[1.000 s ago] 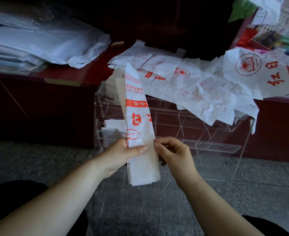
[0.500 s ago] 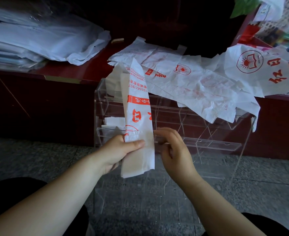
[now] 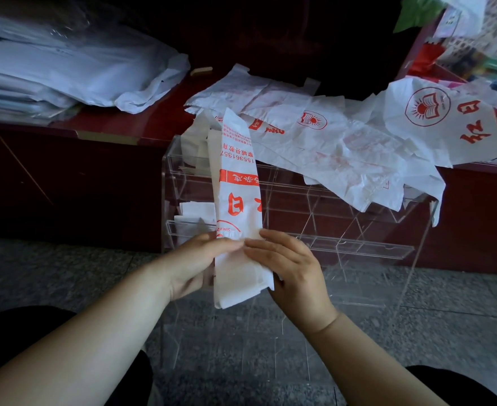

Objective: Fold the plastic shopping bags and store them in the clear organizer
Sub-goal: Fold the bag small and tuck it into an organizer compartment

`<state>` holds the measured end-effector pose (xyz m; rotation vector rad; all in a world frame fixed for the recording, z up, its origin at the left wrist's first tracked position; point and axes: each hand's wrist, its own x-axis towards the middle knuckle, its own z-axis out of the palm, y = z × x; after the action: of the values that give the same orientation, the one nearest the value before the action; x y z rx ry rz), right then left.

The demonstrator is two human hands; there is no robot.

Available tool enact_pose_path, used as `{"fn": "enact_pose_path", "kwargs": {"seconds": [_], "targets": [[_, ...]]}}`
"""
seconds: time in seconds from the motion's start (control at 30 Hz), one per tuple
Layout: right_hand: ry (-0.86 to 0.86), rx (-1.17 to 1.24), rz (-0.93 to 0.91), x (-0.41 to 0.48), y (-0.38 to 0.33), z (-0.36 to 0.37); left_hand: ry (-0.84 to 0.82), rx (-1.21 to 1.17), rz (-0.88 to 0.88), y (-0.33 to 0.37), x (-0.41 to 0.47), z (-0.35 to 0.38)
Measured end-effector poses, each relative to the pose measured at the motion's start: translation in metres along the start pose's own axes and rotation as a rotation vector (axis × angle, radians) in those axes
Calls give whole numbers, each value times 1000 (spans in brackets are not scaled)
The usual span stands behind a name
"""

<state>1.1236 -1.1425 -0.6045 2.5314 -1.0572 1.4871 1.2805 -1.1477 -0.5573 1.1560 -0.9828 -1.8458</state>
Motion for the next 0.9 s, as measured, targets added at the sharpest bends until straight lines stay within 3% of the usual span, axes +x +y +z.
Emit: {"fn": "enact_pose_path", "kwargs": {"seconds": [0.23, 0.5, 0.73, 0.9], "targets": [[-48, 19, 16, 4, -6, -1, 98, -52, 92, 0, 7, -4], [21, -15, 160, 4, -7, 1, -12, -46, 104, 0, 9, -2], [23, 29, 512, 4, -14, 2, 104, -306, 167, -1, 16, 0], [-59, 109, 705, 11, -16, -6, 37, -358, 186, -3, 13, 6]]}}
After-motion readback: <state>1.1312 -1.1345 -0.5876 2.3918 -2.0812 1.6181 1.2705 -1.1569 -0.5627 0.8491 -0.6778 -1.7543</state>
